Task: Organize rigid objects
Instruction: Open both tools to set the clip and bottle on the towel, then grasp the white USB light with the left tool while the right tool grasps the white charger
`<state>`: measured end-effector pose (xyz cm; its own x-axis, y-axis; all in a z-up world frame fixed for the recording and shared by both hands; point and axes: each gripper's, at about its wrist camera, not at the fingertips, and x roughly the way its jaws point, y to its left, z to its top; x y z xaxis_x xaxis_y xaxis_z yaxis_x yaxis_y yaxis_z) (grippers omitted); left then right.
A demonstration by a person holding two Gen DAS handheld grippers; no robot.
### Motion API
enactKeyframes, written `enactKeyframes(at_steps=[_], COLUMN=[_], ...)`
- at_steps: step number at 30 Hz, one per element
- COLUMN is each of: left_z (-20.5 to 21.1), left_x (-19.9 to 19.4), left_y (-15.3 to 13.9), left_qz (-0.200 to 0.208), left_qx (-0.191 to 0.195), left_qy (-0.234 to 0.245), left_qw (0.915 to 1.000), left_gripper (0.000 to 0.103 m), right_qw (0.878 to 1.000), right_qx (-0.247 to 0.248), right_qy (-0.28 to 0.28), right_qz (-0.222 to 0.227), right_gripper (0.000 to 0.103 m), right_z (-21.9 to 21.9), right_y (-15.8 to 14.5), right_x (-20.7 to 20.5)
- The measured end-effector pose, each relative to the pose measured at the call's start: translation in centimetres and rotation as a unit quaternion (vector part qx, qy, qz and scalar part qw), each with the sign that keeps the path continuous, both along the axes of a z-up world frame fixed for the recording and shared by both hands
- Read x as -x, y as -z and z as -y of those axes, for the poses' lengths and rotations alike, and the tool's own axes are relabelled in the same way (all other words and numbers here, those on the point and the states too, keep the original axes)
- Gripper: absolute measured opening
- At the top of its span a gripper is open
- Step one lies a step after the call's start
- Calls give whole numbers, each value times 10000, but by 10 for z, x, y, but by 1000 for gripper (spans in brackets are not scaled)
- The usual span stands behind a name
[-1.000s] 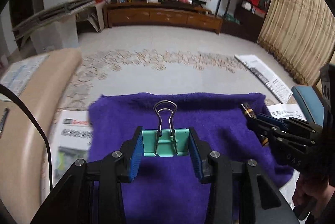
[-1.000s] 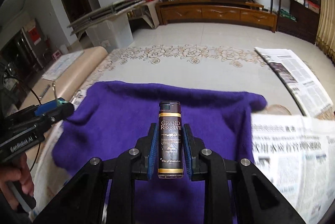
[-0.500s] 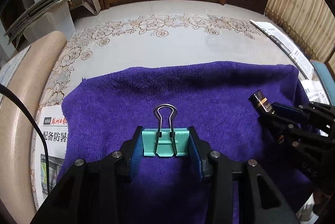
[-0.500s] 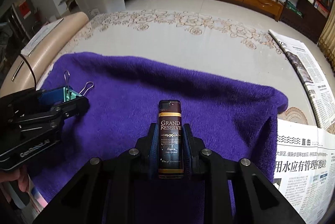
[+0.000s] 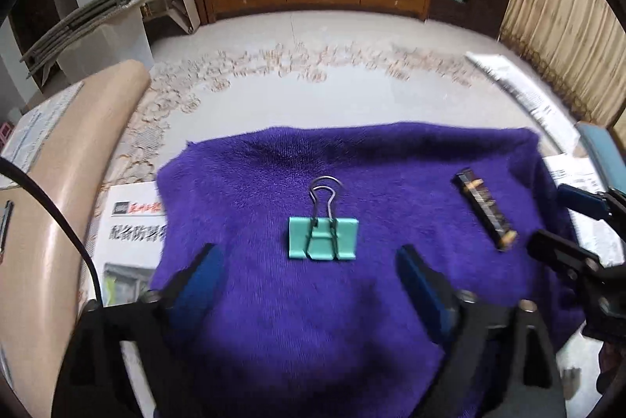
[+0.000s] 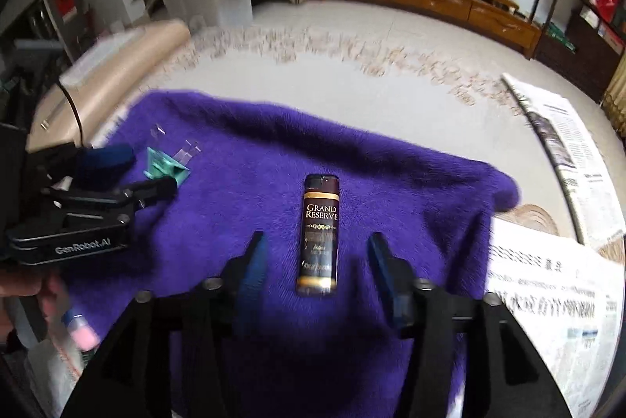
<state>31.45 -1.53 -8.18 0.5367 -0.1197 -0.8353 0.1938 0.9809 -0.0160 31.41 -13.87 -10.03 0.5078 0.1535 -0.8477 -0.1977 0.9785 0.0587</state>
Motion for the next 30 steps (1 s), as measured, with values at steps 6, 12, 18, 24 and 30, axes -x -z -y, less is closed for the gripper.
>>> enactKeyframes(at_steps=[6, 12, 18, 24, 30], left_z=[-19, -43, -47, -37, -30], left_x=[59, 137, 204, 232, 242], left_y=[-23, -19, 10, 33, 42], left_qz=[25, -39, -78, -46, 220], left_qx=[511, 809, 730, 547, 198], left_qy=[-146, -261, -285, -228, -309], left_qw=[9986, 9964, 9969, 9982, 9991], left_gripper=[103, 103, 103, 102, 72], right_qw=[9981, 9975, 9937, 9841, 9830], right_qx=[-298, -337, -620, -898, -980], right_qy=[344, 480, 907, 1520, 1503], right_qz=[410, 385, 235, 195, 389], right_gripper=[103, 103, 103, 103, 103], right_z=[18, 29, 53, 72, 70], right_y=[-40, -52, -33, -10, -23], right_x=[64, 132, 187, 208, 215])
